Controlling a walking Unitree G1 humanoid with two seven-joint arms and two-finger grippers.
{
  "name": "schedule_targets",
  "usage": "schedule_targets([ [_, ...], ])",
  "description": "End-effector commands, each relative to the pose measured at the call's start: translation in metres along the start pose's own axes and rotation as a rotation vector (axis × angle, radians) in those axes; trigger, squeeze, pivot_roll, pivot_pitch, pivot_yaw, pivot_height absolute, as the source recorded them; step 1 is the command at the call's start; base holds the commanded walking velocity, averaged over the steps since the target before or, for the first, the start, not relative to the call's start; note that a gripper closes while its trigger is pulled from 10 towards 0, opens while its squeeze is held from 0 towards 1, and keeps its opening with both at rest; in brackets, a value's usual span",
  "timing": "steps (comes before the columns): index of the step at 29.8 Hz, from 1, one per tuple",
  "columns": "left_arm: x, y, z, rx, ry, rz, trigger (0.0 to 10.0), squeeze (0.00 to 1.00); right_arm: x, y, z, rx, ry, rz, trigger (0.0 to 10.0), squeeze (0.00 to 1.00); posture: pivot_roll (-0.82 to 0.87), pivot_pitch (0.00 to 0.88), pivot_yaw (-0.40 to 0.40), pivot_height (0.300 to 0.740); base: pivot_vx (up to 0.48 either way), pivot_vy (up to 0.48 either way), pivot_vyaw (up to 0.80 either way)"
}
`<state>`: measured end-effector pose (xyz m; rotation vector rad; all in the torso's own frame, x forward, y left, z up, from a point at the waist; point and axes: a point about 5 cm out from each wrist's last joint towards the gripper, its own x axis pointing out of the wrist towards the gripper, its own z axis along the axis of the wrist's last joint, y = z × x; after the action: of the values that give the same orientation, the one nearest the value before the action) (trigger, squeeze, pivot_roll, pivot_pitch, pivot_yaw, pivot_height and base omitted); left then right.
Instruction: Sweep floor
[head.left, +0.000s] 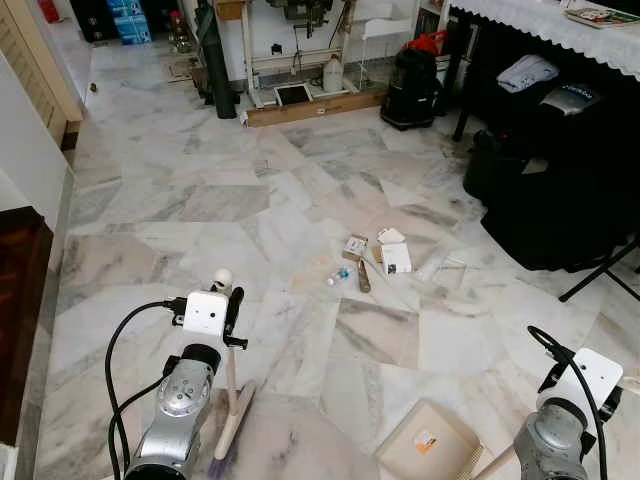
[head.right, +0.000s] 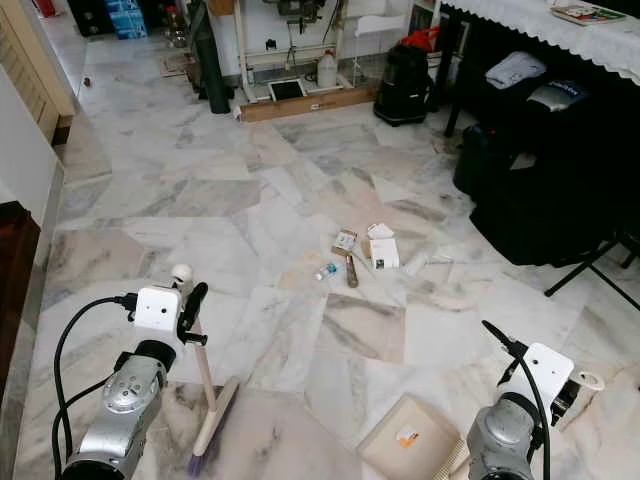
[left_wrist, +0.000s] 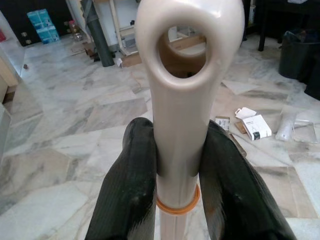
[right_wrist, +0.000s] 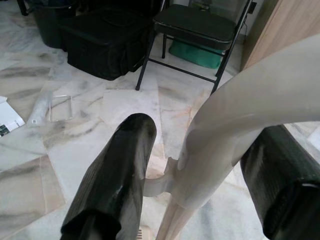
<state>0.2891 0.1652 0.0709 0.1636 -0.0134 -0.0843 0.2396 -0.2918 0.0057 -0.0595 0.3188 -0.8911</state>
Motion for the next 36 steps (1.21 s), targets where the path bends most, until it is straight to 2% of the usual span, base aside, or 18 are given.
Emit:
schedule_targets([
  [1,0.001,0.003,0.008,0.013,-0.043,0.013,10.0,0.0,0.001,-0.001,0.0,0.01,0.01,-0.009,0.0,0.0,-0.02,0.0,0.003,0.74,0.0,0.0,0.0],
  [25,0.004,-0.001,0.009,0.008,-0.044,-0.001,10.0,0.0,0.0,0.003,0.003,0.009,-0.016,0.028,0.0,0.0,-0.03,0.0,0.003,0.74,0.0,0.0,0.0],
  [31,0.009,0.002,0.01,0.012,-0.046,0.013,10.0,0.0,0.004,0.016,0.021,0.019,-0.078,0.084,0.0,0.0,-0.03,0.0,0.0,0.74,0.0,0.0,0.0],
  [33,0.011,0.005,0.01,0.013,-0.044,0.024,10.0,0.0,0.005,0.027,0.035,0.033,-0.134,0.158,0.0,0.0,-0.03,0.0,-0.002,0.74,0.0,0.0,0.0],
  [35,0.012,0.005,0.01,0.015,-0.044,0.026,10.0,0.0,0.006,0.029,0.039,0.033,-0.147,0.178,0.0,0.0,-0.03,0.0,-0.004,0.74,0.0,0.0,0.0],
  [36,0.014,0.006,0.011,0.016,-0.045,0.033,10.0,0.0,0.007,0.035,0.047,0.035,-0.174,0.21,4.5,0.0,-0.03,0.0,-0.005,0.74,0.0,0.0,0.0],
])
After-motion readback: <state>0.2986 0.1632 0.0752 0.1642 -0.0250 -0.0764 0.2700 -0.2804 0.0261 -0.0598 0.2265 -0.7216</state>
